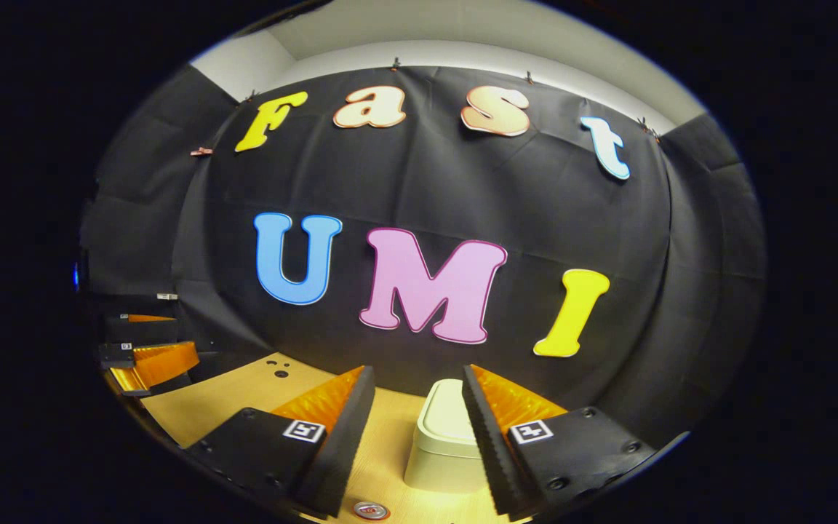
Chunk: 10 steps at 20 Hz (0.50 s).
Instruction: Press the lid of the desktop garbage bin to open it, pick up the crumpled paper on the desktop and throw it into the bin, then pick up the pop can on the desktop and drop it into the bin, and finally close the garbage bin lid.
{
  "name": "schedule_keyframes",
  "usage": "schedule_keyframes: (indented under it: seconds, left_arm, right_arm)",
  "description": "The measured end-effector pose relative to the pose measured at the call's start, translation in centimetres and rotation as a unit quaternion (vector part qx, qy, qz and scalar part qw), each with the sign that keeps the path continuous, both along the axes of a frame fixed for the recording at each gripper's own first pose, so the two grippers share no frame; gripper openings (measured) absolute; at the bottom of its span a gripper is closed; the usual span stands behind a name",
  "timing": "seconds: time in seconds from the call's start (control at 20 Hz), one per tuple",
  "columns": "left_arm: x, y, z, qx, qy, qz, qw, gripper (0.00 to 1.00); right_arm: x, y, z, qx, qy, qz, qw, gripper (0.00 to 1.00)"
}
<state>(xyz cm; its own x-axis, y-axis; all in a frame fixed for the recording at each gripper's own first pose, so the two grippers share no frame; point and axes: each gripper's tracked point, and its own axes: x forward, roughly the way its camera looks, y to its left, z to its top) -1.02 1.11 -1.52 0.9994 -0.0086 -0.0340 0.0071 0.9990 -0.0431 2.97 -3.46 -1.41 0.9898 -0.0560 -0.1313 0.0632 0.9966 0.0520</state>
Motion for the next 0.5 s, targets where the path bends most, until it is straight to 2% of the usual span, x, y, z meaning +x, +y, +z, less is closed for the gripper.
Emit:
schedule_keyframes:
  seconds: [0.15, 0.2, 0.25, 0.35, 0.4, 0.5]
  left_arm:
    - [0.1, -0.1, 0.2, 0.002, -0.003, 0.001, 1.0, 0.94]
    - [0.3, -0.1, -0.1, 0.001, 0.0, 0.003, 1.0, 0.94]
    - [0.3, -0.2, -0.1, -0.002, 0.001, 0.003, 1.0, 0.94]
    - [0.3, -0.2, -0.2, -0.006, 0.002, 0.004, 1.0, 0.94]
    - [0.2, -0.4, -0.4, -0.005, 0.003, 0.004, 1.0, 0.94]
    - [0.3, -0.4, -0.6, -0.003, 0.005, 0.002, 1.0, 0.94]
  right_arm:
    - [1.4, -2.1, -1.8, -0.001, 0.037, -0.012, 0.999, 0.33]
    - [2.0, -2.9, -2.5, -0.009, 0.051, -0.017, 0.999, 0.26]
    - [2.3, -3.8, -3.1, -0.015, 0.063, -0.02, 0.998, 0.08]
    - [3.6, -5.3, -4.8, -0.032, 0.089, -0.025, 0.995, 0.04]
    - [3.9, -5.7, -5.3, -0.03, 0.099, -0.02, 0.994, 0.08]
    - [4.6, -6.5, -6.6, -0.016, 0.125, -0.019, 0.992, 0.05]
